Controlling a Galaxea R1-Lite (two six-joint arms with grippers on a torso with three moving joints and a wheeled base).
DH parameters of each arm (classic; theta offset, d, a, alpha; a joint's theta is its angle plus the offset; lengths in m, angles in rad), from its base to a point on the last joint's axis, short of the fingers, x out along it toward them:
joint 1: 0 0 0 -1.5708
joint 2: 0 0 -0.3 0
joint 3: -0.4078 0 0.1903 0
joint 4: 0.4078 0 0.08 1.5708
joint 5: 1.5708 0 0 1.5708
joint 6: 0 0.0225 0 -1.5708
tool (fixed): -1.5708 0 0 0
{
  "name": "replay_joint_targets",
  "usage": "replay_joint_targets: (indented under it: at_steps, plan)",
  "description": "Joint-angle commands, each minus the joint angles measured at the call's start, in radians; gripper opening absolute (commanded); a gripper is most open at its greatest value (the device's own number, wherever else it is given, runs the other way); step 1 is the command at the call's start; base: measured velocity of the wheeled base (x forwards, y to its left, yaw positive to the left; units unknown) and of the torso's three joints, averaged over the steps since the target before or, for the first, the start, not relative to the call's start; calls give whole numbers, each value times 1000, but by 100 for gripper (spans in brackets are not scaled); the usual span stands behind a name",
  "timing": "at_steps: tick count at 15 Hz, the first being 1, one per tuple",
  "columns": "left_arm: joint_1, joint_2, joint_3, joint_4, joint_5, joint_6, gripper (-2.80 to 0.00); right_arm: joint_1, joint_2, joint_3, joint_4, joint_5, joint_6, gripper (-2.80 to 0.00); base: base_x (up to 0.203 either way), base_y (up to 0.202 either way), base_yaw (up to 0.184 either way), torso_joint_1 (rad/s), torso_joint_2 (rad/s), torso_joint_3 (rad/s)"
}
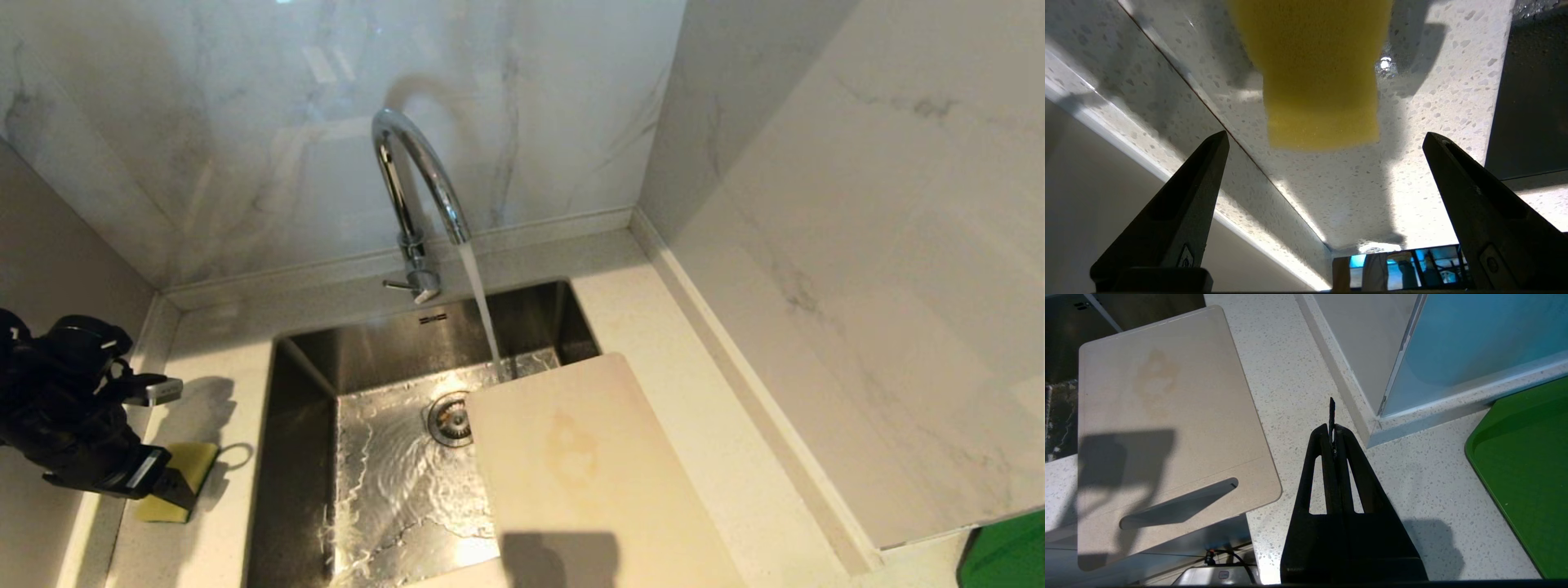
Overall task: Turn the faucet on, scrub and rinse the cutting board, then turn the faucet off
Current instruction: Pick up the cleaning cloth
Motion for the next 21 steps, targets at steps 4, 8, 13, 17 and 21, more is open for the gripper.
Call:
replay_joint_targets:
  at_steps: [4, 8, 13, 17, 21]
  plan:
    - [0, 14, 9, 1, -44, 4, 0, 0, -2, 2, 0, 1, 0, -280, 0, 0, 0, 0, 0, 0]
    - [-3, 25, 7, 0, -44, 4, 0, 0, -2, 2, 0, 0, 0, -280, 0, 0, 0, 0, 0, 0]
    - [-3, 46, 5, -15, -44, 4, 0, 0, -2, 2, 0, 1, 0, -280, 0, 0, 0, 0, 0, 0]
    - [-3, 59, 1, -20, -44, 4, -280, 0, -2, 2, 0, -1, 0, -280, 0, 0, 0, 0, 0, 0]
    - [-3, 63, -2, -22, -45, 4, -280, 0, -2, 2, 0, 0, 0, -280, 0, 0, 0, 0, 0, 0]
